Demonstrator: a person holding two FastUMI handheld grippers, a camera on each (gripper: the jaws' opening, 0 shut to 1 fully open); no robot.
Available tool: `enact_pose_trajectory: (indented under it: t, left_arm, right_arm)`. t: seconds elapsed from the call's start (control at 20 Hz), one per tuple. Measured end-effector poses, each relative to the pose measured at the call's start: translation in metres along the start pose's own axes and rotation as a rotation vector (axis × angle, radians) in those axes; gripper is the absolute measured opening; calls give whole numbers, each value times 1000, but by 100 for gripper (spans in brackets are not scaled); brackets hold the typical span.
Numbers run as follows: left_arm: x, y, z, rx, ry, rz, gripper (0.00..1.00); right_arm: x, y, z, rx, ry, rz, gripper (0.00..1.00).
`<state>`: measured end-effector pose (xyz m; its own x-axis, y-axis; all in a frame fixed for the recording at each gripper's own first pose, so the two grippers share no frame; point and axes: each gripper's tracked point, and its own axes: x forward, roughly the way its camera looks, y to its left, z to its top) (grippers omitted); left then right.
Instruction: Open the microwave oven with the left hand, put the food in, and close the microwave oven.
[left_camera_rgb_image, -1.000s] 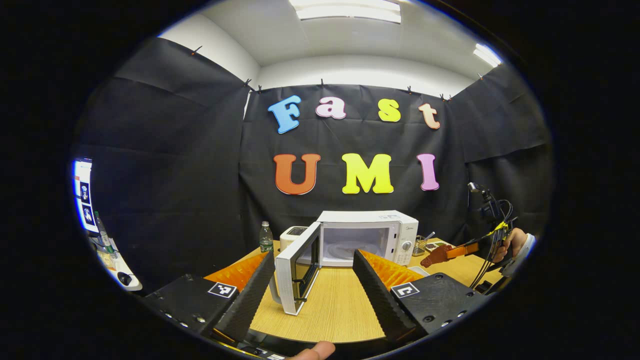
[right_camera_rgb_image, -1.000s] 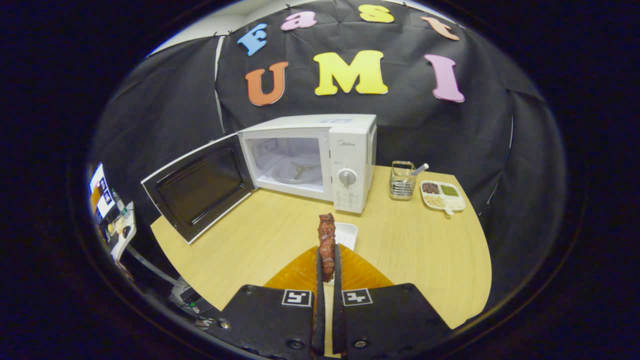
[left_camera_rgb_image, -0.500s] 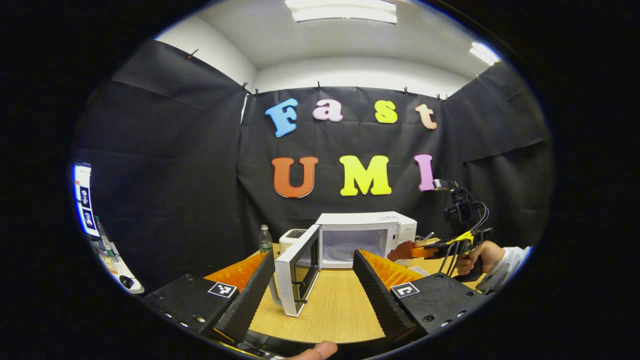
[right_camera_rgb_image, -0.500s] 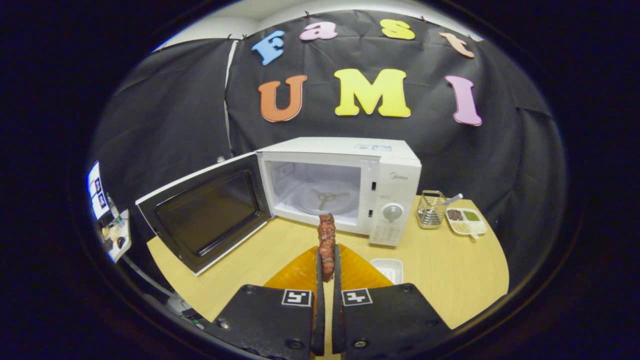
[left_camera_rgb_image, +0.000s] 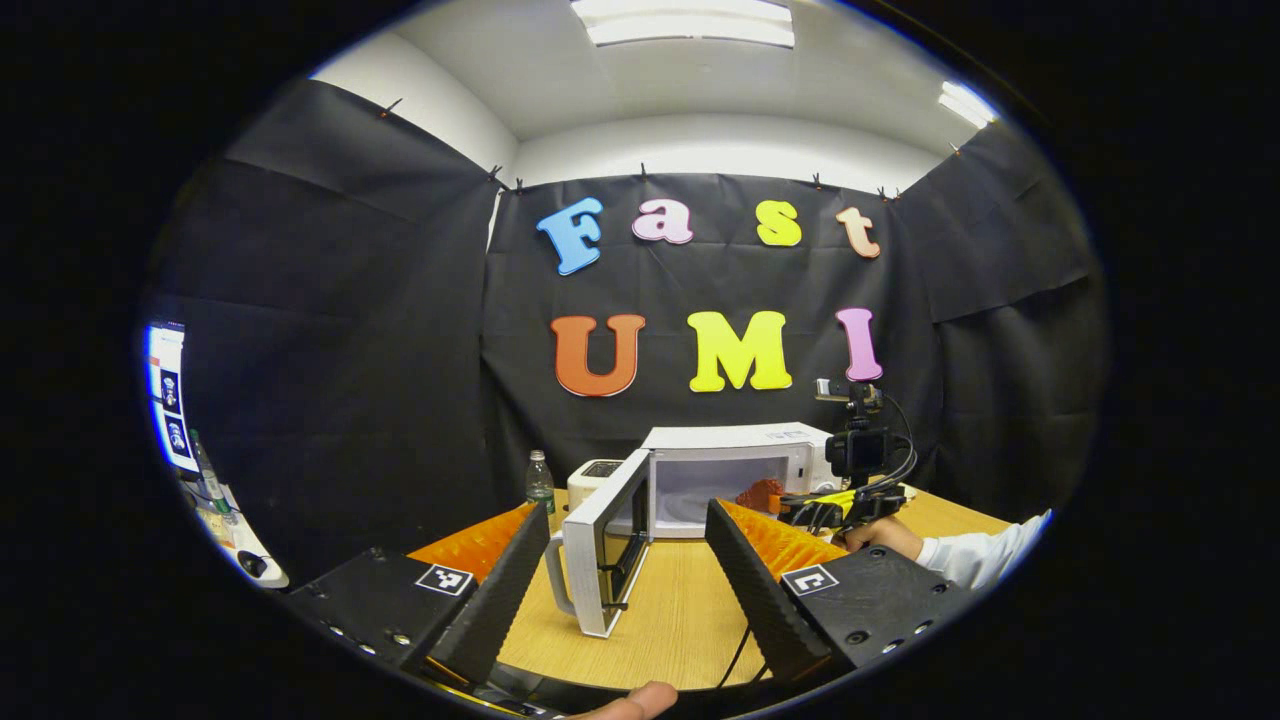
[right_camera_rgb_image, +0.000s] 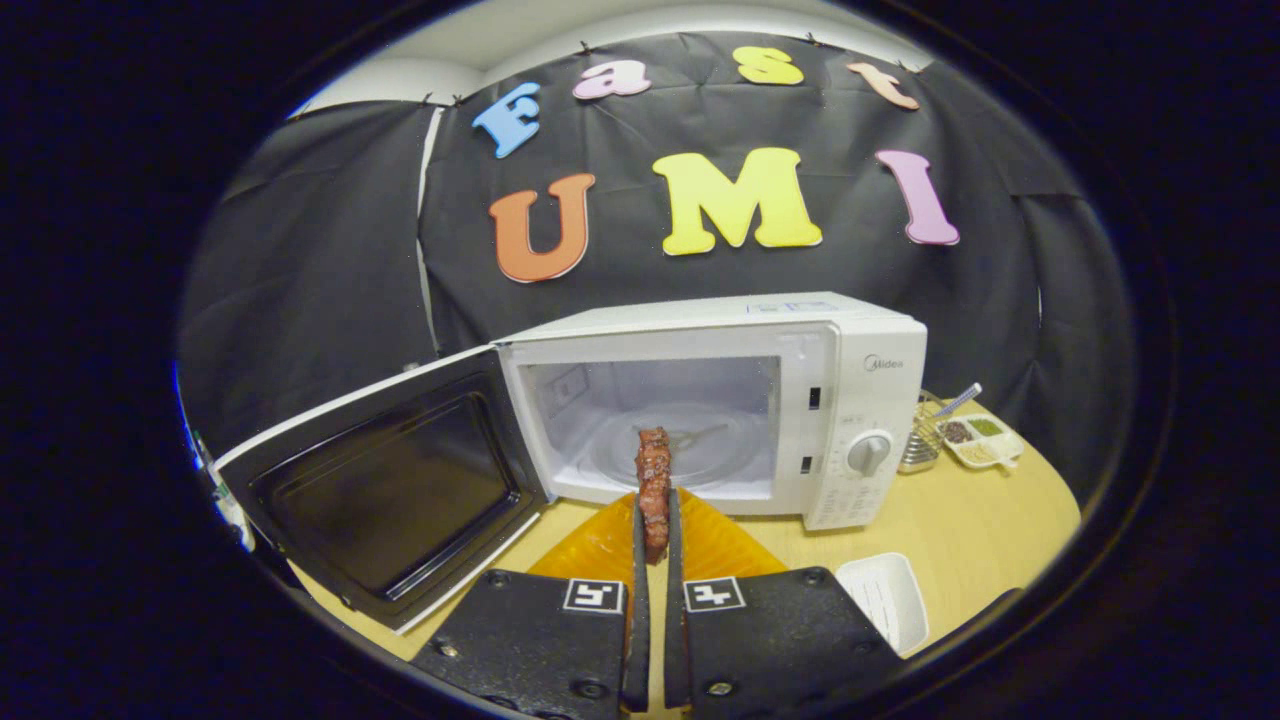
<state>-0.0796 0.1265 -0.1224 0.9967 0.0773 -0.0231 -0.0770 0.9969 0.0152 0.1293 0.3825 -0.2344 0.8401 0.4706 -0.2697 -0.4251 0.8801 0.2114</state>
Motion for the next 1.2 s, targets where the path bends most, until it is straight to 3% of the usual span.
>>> enact_pose_trajectory:
  t: [0.25, 0.5, 0.75, 0.85, 1.2]
  left_arm:
    - [16, -4, -3, -11, -1, -33, 96]
    - [39, -23, -7, -34, 29, -112, 96]
    - [55, -33, -8, -10, 40, -132, 96]
    - [57, -42, -11, -36, 69, -176, 96]
    - [80, -17, -26, -51, 106, -116, 96]
  right_arm:
    - [57, 6, 0, 134, -52, -26, 9]
    - [116, 20, 0, 368, -73, -8, 9]
    - [182, 6, -19, 635, -47, -125, 10]
    - [201, 6, -18, 718, -60, -152, 10]
    - [232, 6, -16, 787, -69, -171, 11]
